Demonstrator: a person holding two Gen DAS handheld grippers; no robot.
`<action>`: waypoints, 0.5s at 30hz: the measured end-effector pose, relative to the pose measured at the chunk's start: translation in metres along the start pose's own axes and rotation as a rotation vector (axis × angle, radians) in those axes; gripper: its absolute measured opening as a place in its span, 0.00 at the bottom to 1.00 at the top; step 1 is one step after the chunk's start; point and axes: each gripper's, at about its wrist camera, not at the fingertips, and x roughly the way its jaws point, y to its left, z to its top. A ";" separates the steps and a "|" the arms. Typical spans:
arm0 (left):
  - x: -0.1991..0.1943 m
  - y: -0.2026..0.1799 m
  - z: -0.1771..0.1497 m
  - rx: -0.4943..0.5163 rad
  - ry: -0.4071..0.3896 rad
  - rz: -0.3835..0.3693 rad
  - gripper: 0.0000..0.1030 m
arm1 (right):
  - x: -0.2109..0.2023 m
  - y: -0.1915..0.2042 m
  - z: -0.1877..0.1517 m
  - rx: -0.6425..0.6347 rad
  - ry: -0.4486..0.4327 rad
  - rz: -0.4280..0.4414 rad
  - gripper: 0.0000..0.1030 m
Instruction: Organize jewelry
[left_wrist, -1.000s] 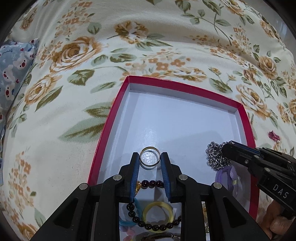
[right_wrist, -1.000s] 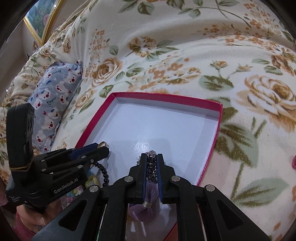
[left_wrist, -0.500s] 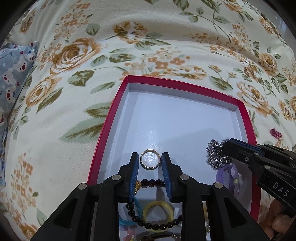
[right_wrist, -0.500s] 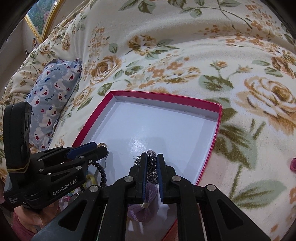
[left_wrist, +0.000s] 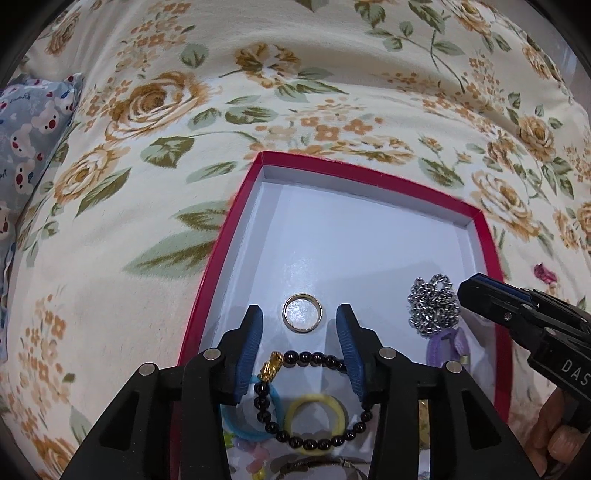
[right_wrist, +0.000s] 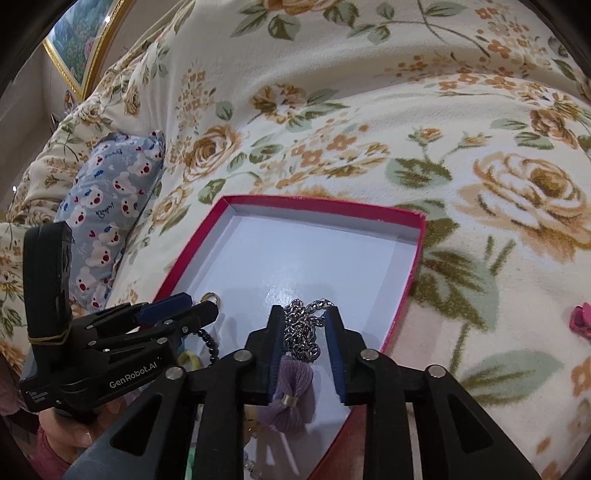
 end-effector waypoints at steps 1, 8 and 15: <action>-0.005 0.002 -0.001 -0.011 -0.008 -0.008 0.48 | -0.005 0.000 0.000 0.004 -0.010 0.006 0.35; -0.048 0.021 -0.018 -0.112 -0.086 -0.044 0.69 | -0.046 0.007 -0.008 0.015 -0.106 0.042 0.62; -0.094 0.044 -0.064 -0.227 -0.135 -0.079 0.82 | -0.076 0.020 -0.037 -0.013 -0.167 0.042 0.74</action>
